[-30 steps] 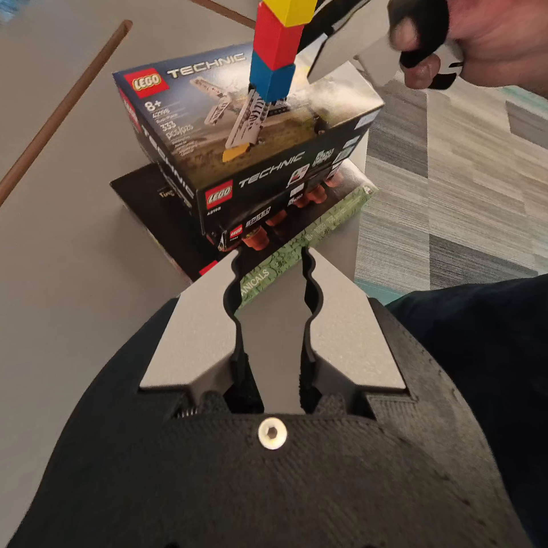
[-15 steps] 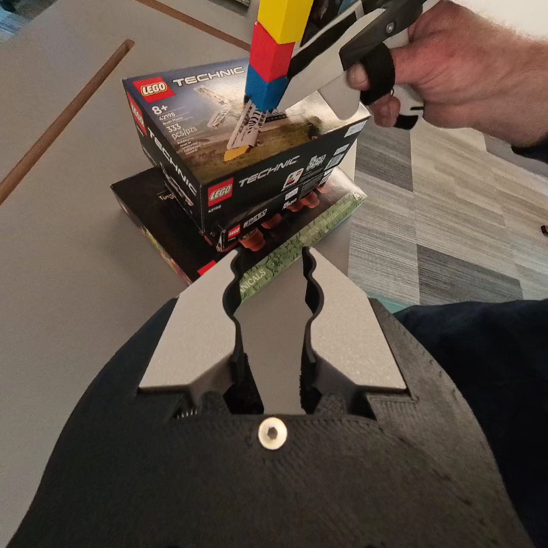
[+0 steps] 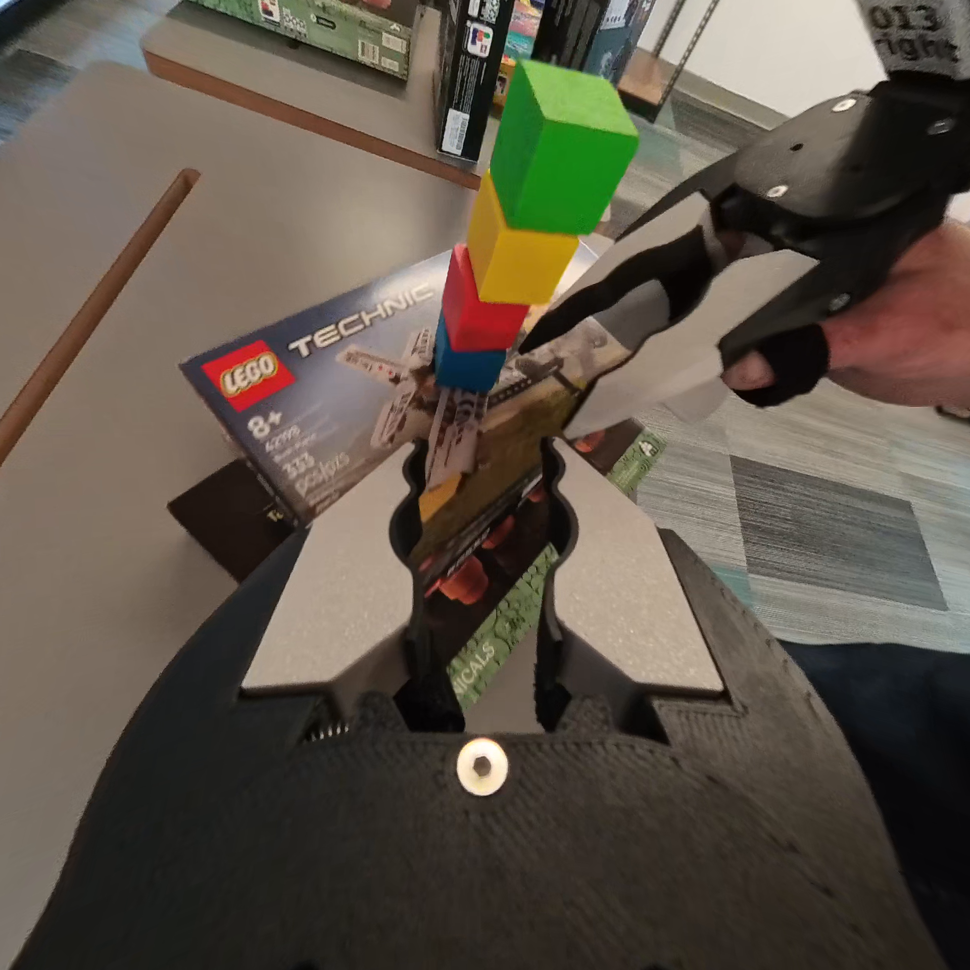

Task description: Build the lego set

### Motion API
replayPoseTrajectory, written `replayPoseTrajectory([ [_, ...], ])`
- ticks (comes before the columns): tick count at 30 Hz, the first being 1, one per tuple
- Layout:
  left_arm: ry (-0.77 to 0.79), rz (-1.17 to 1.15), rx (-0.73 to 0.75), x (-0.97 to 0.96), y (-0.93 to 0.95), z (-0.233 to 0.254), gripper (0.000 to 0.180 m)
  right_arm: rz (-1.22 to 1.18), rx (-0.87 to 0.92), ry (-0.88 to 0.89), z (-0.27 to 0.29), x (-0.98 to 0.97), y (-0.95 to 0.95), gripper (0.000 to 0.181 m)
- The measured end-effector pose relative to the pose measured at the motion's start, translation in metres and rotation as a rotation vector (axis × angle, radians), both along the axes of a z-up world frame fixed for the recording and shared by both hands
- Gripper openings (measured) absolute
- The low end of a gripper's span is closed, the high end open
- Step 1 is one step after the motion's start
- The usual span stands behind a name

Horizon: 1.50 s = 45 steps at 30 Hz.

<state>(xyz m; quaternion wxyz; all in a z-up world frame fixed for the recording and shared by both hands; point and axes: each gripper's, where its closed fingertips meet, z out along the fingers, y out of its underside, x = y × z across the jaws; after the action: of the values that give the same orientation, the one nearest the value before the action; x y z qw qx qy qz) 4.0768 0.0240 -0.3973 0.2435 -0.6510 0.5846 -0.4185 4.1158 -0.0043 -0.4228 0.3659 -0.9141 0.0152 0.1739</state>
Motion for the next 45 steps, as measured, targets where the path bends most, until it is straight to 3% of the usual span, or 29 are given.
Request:
replayPoseTrajectory([
  [10, 0.180, -0.032, 0.112, 0.066, -0.007, -0.039, 0.043, -0.043, -0.001, 0.020, 0.004, 0.047, -0.028, 0.060],
  [13, 0.177, -0.024, 0.134, 0.073, -0.005, -0.040, 0.033, -0.035, 0.000, 0.016, 0.005, 0.057, -0.032, 0.059],
  [26, 0.319, -0.031, 0.333, 0.051, 0.012, -0.036, 0.033, 0.011, 0.006, 0.051, 0.007, 0.077, -0.033, 0.058],
  [31, 0.384, -0.087, 0.394, 0.048, 0.003, -0.038, 0.060, 0.010, 0.003, 0.070, 0.002, 0.077, -0.034, 0.060],
  [39, 0.326, -0.069, 0.290, 0.040, -0.006, -0.043, 0.064, 0.025, 0.030, 0.102, -0.004, 0.074, -0.035, 0.063],
  [45, 0.321, -0.067, 0.262, 0.044, -0.003, -0.046, 0.077, 0.070, 0.042, 0.037, -0.006, 0.075, -0.033, 0.063],
])
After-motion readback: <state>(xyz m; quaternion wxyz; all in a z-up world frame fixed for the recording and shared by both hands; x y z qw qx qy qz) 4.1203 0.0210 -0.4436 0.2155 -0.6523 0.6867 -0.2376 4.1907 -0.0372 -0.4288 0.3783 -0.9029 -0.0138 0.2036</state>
